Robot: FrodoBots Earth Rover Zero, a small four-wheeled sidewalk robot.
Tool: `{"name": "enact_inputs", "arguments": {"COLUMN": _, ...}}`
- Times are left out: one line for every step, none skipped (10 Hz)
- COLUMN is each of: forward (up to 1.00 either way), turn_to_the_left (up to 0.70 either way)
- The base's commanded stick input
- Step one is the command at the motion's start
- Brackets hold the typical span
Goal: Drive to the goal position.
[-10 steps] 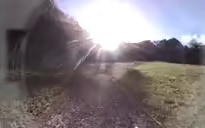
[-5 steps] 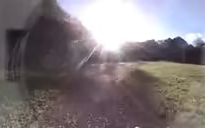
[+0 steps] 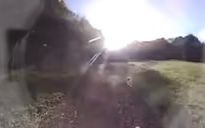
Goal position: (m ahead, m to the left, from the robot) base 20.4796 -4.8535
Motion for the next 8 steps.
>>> {"name": "enact_inputs", "arguments": {"forward": 0.5, "turn_to_the_left": 0.0}}
{"name": "enact_inputs", "arguments": {"forward": 0.5, "turn_to_the_left": 0.0}}
{"name": "enact_inputs", "arguments": {"forward": 0.5, "turn_to_the_left": 0.0}}
{"name": "enact_inputs", "arguments": {"forward": 0.5, "turn_to_the_left": 0.0}}
{"name": "enact_inputs", "arguments": {"forward": 0.5, "turn_to_the_left": 0.0}}
{"name": "enact_inputs", "arguments": {"forward": 0.5, "turn_to_the_left": -0.04}}
{"name": "enact_inputs", "arguments": {"forward": 0.5, "turn_to_the_left": -0.19}}
{"name": "enact_inputs", "arguments": {"forward": 0.5, "turn_to_the_left": -0.36}}
